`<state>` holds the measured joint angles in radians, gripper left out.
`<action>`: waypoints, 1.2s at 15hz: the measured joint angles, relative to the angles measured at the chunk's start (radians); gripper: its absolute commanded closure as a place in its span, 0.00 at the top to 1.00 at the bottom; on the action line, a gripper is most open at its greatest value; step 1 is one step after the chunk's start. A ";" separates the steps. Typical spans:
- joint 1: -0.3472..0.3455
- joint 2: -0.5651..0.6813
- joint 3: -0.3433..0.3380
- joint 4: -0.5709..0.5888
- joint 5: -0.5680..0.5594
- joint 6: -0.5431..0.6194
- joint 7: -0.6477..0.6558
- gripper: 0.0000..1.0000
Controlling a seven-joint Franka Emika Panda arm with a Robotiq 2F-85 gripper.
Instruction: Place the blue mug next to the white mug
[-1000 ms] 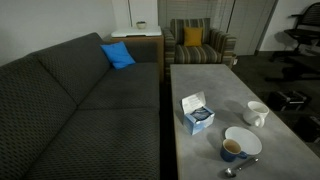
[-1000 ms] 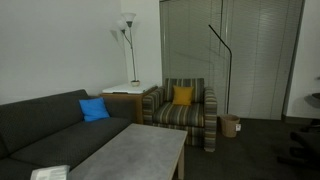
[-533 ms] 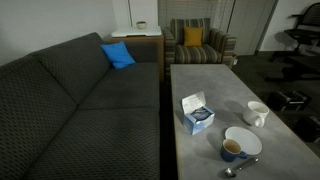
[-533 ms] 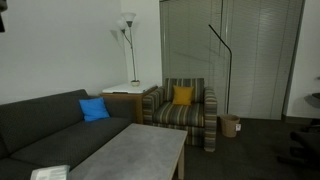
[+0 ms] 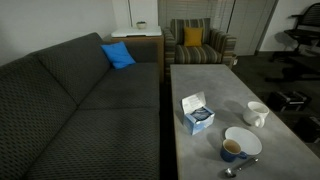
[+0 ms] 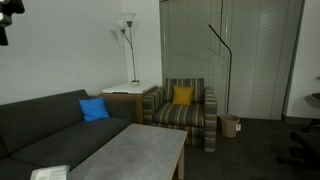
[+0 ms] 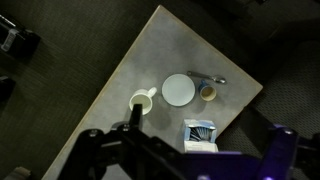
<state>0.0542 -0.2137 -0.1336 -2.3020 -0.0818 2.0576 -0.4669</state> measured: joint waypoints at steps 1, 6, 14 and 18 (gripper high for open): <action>0.000 0.000 0.000 -0.001 0.001 -0.001 0.002 1.00; 0.001 0.014 0.017 -0.011 0.010 -0.001 -0.006 1.00; 0.012 0.180 0.099 0.080 0.007 -0.001 -0.041 1.00; 0.014 0.281 0.136 0.158 -0.001 -0.001 -0.054 1.00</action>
<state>0.0679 0.0674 0.0027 -2.1441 -0.0833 2.0564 -0.5213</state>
